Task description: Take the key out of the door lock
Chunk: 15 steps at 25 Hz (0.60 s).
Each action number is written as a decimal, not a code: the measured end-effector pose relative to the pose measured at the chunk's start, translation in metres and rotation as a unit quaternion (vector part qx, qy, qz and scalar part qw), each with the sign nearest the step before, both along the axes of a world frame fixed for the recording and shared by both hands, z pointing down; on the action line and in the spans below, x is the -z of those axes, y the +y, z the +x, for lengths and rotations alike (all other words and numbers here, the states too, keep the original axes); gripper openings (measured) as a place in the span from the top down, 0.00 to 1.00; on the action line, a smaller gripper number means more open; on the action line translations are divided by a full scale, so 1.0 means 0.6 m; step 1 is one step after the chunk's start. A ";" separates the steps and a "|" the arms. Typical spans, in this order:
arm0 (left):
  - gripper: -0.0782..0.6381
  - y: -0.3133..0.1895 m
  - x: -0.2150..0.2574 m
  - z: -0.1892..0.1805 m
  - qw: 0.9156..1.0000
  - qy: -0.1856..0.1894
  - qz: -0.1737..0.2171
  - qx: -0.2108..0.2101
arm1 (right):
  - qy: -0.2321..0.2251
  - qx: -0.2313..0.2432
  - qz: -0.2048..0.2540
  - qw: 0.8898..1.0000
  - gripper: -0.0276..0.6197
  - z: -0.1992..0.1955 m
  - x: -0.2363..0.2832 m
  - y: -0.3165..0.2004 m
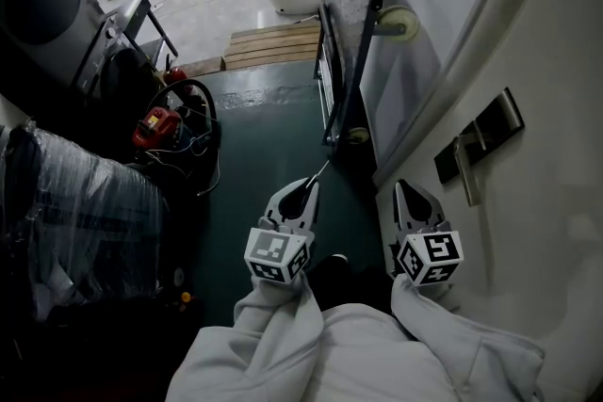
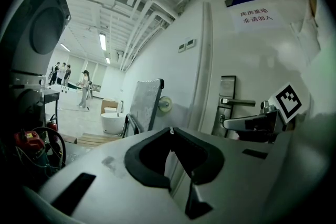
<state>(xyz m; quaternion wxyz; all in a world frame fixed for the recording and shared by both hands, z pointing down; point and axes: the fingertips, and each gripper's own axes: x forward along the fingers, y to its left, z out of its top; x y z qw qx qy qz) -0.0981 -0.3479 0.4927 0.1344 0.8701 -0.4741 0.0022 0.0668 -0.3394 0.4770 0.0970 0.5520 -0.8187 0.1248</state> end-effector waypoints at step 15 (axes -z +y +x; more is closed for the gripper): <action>0.85 -0.009 -0.009 0.017 1.000 -0.001 -0.011 -0.014 | -0.003 -0.010 -0.004 1.000 0.88 0.001 -0.006 0.001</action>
